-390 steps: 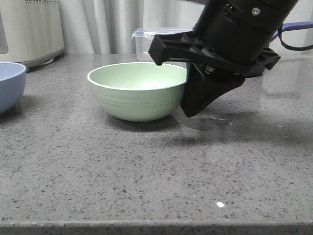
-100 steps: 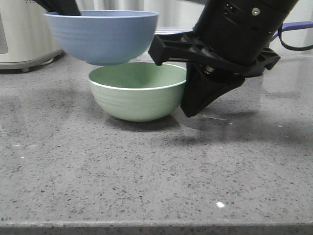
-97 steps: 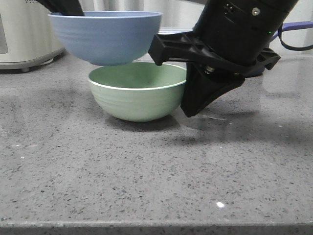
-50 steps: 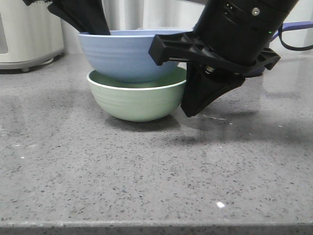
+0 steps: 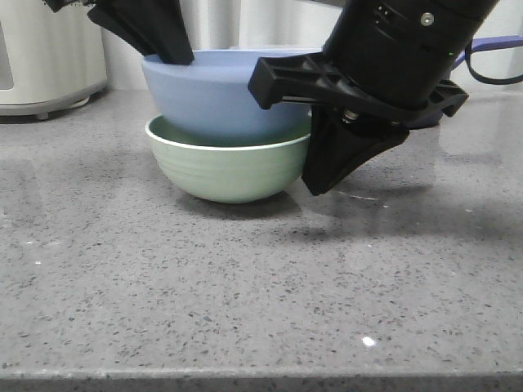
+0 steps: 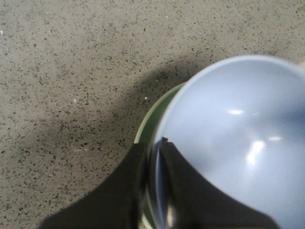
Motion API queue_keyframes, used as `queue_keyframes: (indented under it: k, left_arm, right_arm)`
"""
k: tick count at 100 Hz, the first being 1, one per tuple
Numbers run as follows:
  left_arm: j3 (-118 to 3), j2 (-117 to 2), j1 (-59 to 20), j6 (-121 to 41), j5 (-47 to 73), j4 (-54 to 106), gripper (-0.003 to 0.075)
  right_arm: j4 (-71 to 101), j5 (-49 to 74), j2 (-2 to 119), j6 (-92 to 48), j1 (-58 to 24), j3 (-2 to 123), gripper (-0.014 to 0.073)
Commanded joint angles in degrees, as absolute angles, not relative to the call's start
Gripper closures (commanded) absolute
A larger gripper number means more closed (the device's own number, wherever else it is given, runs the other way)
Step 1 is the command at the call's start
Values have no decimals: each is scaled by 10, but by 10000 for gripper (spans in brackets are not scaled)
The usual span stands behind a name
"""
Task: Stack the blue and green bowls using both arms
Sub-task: 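Move the blue bowl over the green bowl and lower it inside, then release the blue bowl and raise both grippers away from the stack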
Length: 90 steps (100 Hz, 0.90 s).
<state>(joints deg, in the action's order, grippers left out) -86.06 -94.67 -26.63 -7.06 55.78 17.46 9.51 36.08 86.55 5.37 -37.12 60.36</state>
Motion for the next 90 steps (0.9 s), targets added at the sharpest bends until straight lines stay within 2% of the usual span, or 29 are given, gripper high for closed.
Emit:
queue_keyframes:
  k: [1, 10, 17, 64, 90]
  left_arm:
    - [-879, -923, -270, -69, 535, 197, 511]
    - [-879, -923, -270, -69, 539, 197, 410]
    - [-879, -923, -270, -69, 543, 197, 385]
    - [-872, -889, -237, -69, 542, 182, 386]
    - [-768, -795, -183, -69, 486, 163, 387]
  right_arm:
    - [99, 335, 847, 50, -371, 617, 661]
    - [99, 335, 847, 50, -371, 617, 661]
    - [99, 335, 847, 50, -371, 617, 661]
    - [99, 341, 825, 51, -344, 617, 661]
    - [97, 341, 765, 51, -283, 569, 661]
